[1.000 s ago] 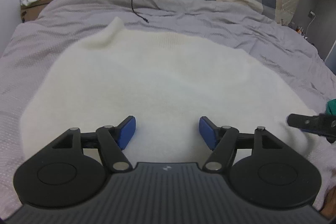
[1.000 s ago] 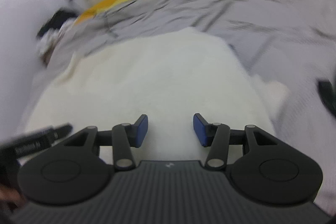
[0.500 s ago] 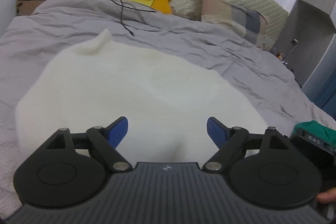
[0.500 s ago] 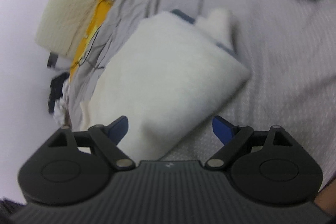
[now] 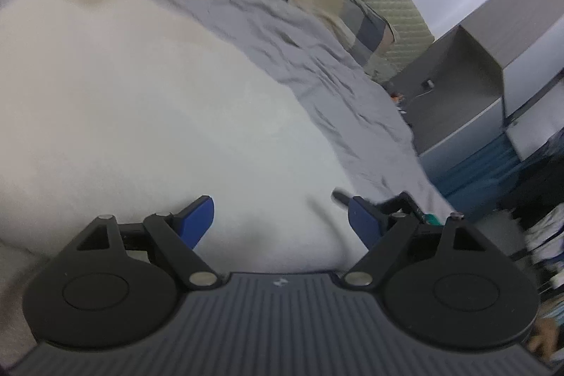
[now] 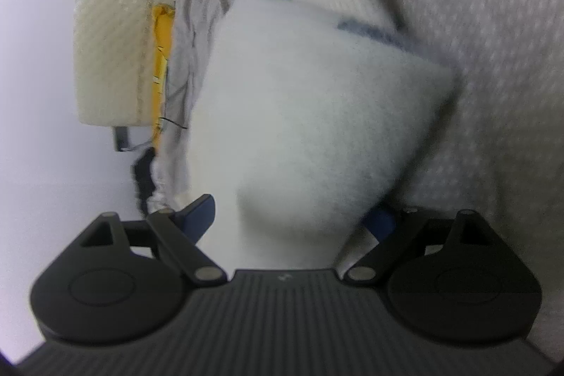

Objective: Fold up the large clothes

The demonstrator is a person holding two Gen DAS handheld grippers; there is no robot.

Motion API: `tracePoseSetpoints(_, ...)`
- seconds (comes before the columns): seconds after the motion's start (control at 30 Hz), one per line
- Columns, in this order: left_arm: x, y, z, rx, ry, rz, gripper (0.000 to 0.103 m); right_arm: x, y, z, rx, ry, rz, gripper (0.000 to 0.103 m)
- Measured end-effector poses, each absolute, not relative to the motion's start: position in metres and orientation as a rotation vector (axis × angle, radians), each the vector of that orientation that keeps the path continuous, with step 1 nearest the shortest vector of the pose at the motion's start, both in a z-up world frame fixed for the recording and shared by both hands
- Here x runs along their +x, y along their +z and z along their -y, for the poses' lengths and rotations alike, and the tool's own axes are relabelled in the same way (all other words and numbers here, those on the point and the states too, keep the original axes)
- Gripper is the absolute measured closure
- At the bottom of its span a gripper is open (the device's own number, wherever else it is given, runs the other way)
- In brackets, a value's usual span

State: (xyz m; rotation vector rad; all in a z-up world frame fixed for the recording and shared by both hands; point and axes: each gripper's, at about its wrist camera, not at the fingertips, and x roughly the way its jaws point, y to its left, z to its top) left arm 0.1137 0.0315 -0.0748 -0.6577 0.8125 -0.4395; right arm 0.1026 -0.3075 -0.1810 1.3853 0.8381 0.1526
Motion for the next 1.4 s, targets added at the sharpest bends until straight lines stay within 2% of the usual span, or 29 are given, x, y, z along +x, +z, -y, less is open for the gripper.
tracePoseSetpoints(0.17, 0.117, -0.087, -0.041, -0.831, -0.513, -0.819, 0.005, 0.106, -0.158, 0.303, 1.366, 0.28, -0.713, 0.011)
tracePoseSetpoints(0.3, 0.123, -0.106, -0.052, -1.097, -0.615, -0.868, 0.005, 0.108, -0.152, 0.307, 1.404, 0.355, -0.637, 0.011)
tracePoseSetpoints(0.6, 0.141, -0.158, -0.047, -1.237, -0.492, -1.002, 0.005, 0.117, -0.142, 0.304, 1.425, 0.428, -0.552, 0.011)
tracePoseSetpoints(0.87, 0.126, -0.178, -0.086, -1.482, -0.287, -0.868, 0.006, 0.108, -0.155, 0.311, 1.479, 0.382, -0.57, 0.011)
tracePoseSetpoints(1.1, 0.116, -0.15, -0.089, -1.353, -0.233, -0.745, 0.007, 0.102, -0.163, 0.308, 1.458, 0.278, -0.635, 0.011)
tracePoseSetpoints(1.4, 0.108, -0.136, -0.085, -1.212, -0.252, -0.706, 0.007, 0.12, -0.183, 0.278, 1.38, 0.287, -0.822, 0.013)
